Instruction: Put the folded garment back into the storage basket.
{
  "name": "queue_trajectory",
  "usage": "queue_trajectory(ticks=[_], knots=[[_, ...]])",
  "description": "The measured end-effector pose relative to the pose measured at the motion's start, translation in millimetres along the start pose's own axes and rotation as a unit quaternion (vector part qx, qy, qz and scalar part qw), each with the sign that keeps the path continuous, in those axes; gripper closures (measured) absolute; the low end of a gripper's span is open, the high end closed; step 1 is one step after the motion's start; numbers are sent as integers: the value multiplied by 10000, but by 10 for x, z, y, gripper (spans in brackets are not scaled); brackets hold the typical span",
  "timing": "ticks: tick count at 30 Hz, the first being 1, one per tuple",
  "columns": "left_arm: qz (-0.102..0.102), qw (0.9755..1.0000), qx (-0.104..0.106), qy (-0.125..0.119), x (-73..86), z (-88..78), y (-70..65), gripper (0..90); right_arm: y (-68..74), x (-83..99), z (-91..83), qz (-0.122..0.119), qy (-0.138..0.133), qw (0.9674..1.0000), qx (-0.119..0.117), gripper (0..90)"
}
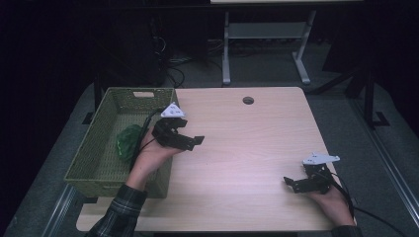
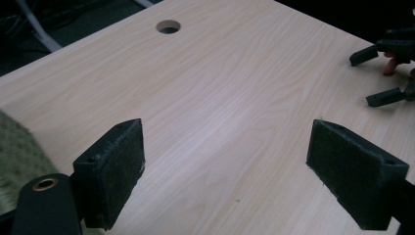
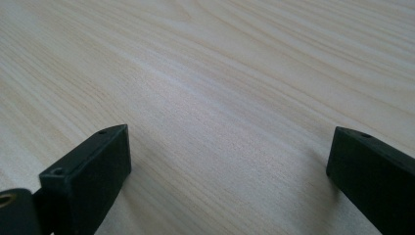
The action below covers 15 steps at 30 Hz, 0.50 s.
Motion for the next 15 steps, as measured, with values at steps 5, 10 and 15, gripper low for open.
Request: queue_trajectory(ticks=[5, 10, 15], knots=[[73, 9999, 127, 81, 33, 177, -148, 136, 0, 0, 0, 1, 0, 10000, -1, 24], [137, 9996, 171, 158, 95, 330, -255, 135, 0, 0, 0, 3, -1, 10000, -1, 24], [194, 9993, 220, 249, 186, 464, -328, 135, 0, 0, 0, 2, 0, 10000, 0, 24]])
Point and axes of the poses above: each handheld gripper's, and its own axes: z roughly forward along the jaws, x roughly out of its underside, y roughly to its left, the point moved 4 cm from there along z, roughly forward along the jaws, and after that the axes turned 8 degrees about -z, right-handed, at the moved point
